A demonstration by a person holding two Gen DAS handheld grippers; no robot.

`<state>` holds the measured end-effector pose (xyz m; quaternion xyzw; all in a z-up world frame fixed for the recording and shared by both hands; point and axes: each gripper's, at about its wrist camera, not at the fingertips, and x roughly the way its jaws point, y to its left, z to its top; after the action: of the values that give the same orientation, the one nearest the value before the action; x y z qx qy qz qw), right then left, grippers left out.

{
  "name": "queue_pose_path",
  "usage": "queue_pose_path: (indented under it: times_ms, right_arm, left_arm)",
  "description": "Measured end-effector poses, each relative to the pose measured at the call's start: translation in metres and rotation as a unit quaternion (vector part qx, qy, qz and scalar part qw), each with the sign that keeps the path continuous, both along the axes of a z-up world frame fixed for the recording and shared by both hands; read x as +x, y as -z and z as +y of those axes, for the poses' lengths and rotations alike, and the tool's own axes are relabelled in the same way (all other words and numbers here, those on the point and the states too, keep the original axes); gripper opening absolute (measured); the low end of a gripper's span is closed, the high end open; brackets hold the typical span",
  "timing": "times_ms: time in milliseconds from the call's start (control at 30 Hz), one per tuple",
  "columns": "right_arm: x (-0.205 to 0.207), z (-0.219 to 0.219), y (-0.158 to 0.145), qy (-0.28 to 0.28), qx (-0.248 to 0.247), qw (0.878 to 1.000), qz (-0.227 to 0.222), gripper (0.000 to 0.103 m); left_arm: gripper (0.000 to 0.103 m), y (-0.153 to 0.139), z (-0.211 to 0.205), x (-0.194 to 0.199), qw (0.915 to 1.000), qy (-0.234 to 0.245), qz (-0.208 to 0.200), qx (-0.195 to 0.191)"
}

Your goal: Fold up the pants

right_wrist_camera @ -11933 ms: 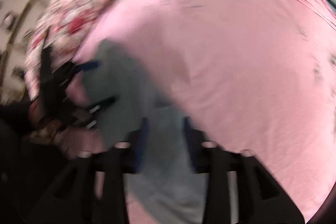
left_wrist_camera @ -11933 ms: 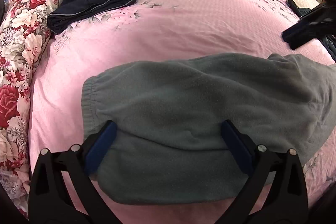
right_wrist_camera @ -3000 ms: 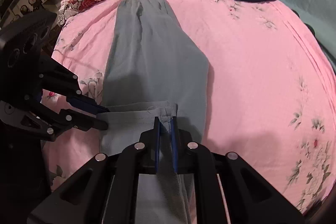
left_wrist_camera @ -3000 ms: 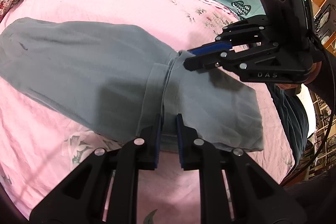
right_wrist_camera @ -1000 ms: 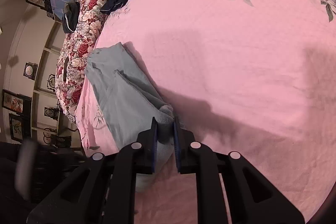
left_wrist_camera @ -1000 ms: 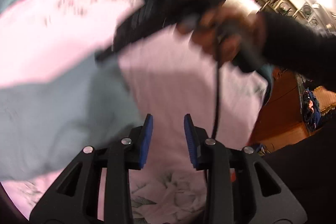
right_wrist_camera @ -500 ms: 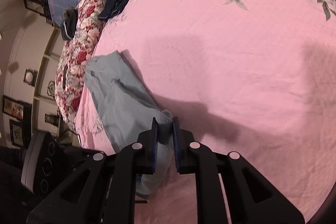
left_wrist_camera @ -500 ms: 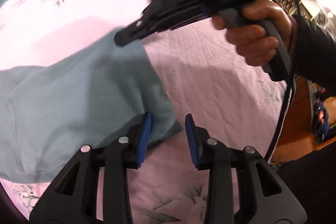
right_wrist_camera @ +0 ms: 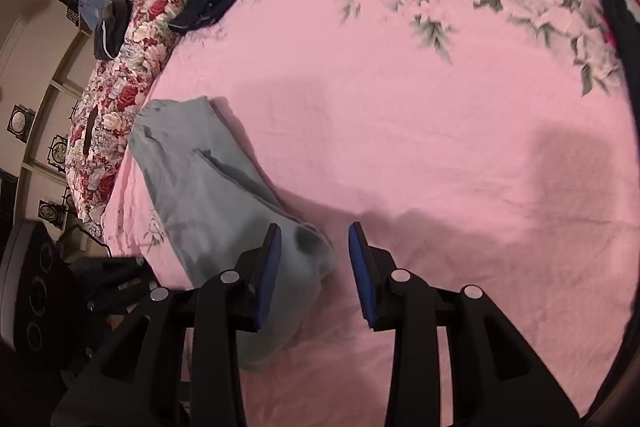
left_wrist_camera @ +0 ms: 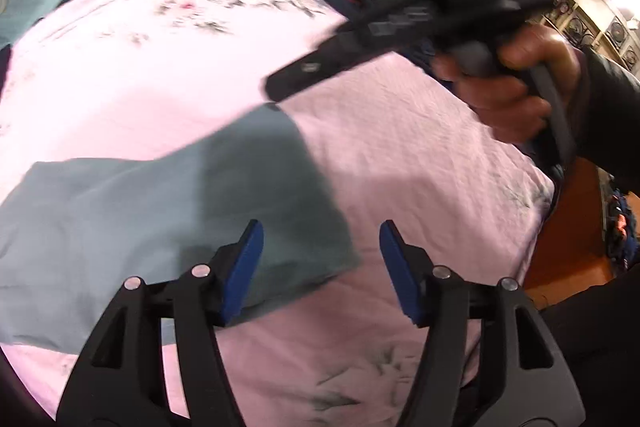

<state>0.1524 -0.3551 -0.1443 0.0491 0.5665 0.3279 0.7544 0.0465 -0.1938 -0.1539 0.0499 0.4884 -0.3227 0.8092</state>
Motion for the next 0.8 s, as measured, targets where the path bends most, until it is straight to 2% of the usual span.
queue_pose_path:
  times_ms: [100,167,267,500,667,800]
  right_arm:
    - [-0.007,0.008,-0.005,-0.008,-0.003,1.000,-0.010,0.035]
    - [-0.011,0.015,-0.005,-0.013,-0.006,1.000,-0.020,0.035]
    - [-0.013,0.021,0.000,-0.018,0.002,1.000,-0.015,0.035]
    - [-0.013,0.031,0.028,-0.027,-0.029,0.999,0.000,0.033]
    - [-0.010,0.032,0.032,-0.023,-0.039,0.999,0.005,0.032]
    - [-0.005,0.028,0.034,-0.007,-0.052,0.999,0.010,0.022]
  left_arm:
    - [0.062,0.021,0.011,0.011,0.9990,-0.026,0.034,0.009]
    - [0.062,0.035,0.010,0.013,0.9985,-0.020,0.049,0.015]
    - [0.062,0.036,0.005,0.009,0.9992,-0.008,0.024,0.031]
    - [0.063,0.036,0.001,0.004,0.9991,-0.008,0.012,0.039]
    - [0.063,0.036,0.003,0.001,0.9992,-0.002,0.007,0.038]
    - [0.063,0.036,0.003,-0.002,0.9992,0.012,0.000,0.037]
